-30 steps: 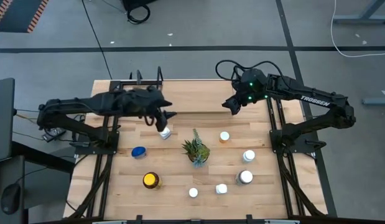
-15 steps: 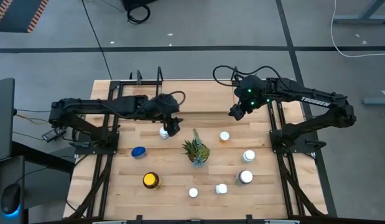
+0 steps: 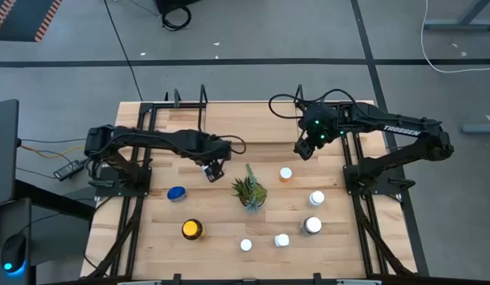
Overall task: Pick and place medicine bottles onto shelf by color
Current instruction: Put the top white pill bottle on the shelf
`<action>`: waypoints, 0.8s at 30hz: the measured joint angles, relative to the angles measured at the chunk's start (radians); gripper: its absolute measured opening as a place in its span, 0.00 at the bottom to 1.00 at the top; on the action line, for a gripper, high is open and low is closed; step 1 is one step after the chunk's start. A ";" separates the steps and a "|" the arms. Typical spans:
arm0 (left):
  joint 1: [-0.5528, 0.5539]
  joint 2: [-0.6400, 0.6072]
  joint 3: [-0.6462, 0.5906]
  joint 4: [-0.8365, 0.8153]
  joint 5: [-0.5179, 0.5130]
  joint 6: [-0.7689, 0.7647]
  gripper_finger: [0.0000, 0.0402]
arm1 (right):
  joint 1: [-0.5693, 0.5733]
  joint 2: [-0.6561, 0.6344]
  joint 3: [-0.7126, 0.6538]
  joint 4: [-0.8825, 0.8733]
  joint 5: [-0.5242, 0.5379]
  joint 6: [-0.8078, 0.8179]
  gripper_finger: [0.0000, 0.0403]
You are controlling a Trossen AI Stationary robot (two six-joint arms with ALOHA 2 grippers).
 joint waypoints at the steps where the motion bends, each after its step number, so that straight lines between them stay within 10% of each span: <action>1: 0.000 0.011 0.000 -0.007 0.000 -0.007 0.68 | 0.000 0.000 0.000 0.000 0.008 -0.005 0.50; 24: 0.023 0.136 0.001 -0.001 0.090 -0.103 0.68 | -0.002 0.000 0.000 -0.002 0.042 -0.028 0.50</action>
